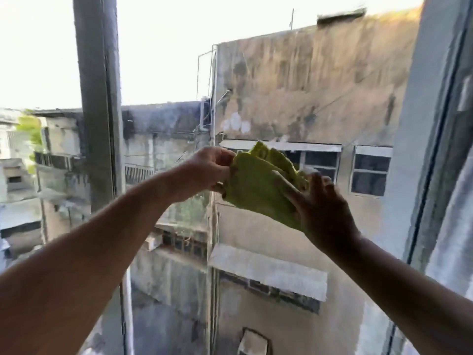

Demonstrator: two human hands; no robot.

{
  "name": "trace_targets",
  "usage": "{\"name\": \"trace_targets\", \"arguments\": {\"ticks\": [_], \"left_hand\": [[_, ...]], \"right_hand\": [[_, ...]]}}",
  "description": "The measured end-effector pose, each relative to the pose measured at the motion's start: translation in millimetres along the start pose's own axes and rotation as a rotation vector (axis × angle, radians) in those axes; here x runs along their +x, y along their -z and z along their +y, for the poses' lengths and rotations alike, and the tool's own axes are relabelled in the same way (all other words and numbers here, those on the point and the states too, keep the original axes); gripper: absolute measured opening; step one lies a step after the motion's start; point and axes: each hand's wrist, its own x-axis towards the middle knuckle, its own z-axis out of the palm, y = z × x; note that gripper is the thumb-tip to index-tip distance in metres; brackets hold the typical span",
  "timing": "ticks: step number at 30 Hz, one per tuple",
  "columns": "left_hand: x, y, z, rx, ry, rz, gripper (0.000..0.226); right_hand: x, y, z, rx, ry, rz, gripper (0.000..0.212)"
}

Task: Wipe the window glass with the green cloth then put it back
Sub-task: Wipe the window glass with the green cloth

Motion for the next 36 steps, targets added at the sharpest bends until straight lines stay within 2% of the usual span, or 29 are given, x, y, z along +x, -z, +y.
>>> {"name": "trace_targets", "arguments": {"ticks": [2, 4, 6, 8, 11, 13, 15, 17, 20, 23, 25, 27, 29, 30, 31, 33, 34, 35, 36], "left_hand": [[13.0, -4.2, 11.6, 0.06, 0.007, 0.012, 0.029], [13.3, -0.9, 14.0, 0.106, 0.025, 0.024, 0.022], [5.1, 6.9, 15.6, 0.146, 0.038, 0.042, 0.014], [-0.8, 16.5, 20.0, 0.292, -0.027, 0.13, 0.019], [3.7, 32.8, 36.9, 0.781, -0.362, 0.509, 0.023], [17.1, 44.7, 48.0, 1.086, -0.551, 0.727, 0.037], [36.6, 57.1, 55.8, 1.332, -0.566, 0.825, 0.053], [57.1, 68.9, 57.1, 1.484, -0.48, 0.832, 0.06], [77.9, 84.1, 46.7, 1.524, -0.415, 0.844, 0.065], [86.5, 92.4, 38.4, 1.518, -0.483, 0.906, 0.064], [88.8, 94.7, 35.5, 1.524, -0.509, 0.924, 0.064], [89.8, 95.6, 33.1, 1.525, -0.525, 0.93, 0.064], [89.7, 96.4, 32.2, 1.524, -0.541, 0.943, 0.064], [88.8, 95.9, 32.6, 1.527, -0.547, 0.945, 0.064], [88.2, 95.6, 33.4, 1.531, -0.553, 0.944, 0.064], [87.5, 96.0, 35.0, 1.532, -0.551, 0.932, 0.065], [87.1, 95.8, 35.1, 1.528, -0.544, 0.923, 0.065], [86.6, 95.6, 34.7, 1.526, -0.54, 0.923, 0.066], [86.4, 94.8, 34.4, 1.523, -0.54, 0.929, 0.066]], "right_hand": [[11.6, -18.7, 8.2, -0.17, 0.188, 0.021, 0.063], [15.5, -36.0, 7.5, -0.277, 0.376, 0.021, 0.06], [17.0, -49.4, 7.5, -0.247, 0.493, 0.056, 0.054], [18.5, -57.6, 8.9, -0.12, 0.491, 0.04, 0.054], [21.3, -62.7, 3.8, -0.041, 0.421, -0.086, 0.062], [30.6, -64.9, -6.1, 0.005, 0.358, -0.109, 0.061], [51.9, -68.6, -19.4, 0.029, 0.3, -0.036, 0.058], [79.9, -73.1, -31.0, 0.066, 0.253, 0.061, 0.058], [110.3, -83.2, -34.2, 0.12, 0.245, 0.137, 0.063], [125.5, -83.1, -5.6, 0.109, 0.188, 0.179, 0.066], [135.0, -76.0, 27.6, 0.036, 0.023, 0.246, 0.066], [141.4, -70.8, 48.2, -0.011, -0.239, 0.264, 0.066], [138.4, -74.7, 27.2, 0.02, -0.397, 0.286, 0.064], [128.0, -80.4, 6.0, 0.051, -0.34, 0.275, 0.062], [111.8, -88.9, -17.6, 0.087, -0.178, 0.244, 0.059], [72.5, -101.8, -47.0, 0.086, 0.267, 0.13, 0.055], [62.1, -100.4, -38.9, 0.056, 0.45, 0.066, 0.054], [61.7, -96.6, -19.8, 0.031, 0.544, 0.04, 0.054], [66.8, -94.7, 4.3, -0.006, 0.53, 0.062, 0.054]]}}
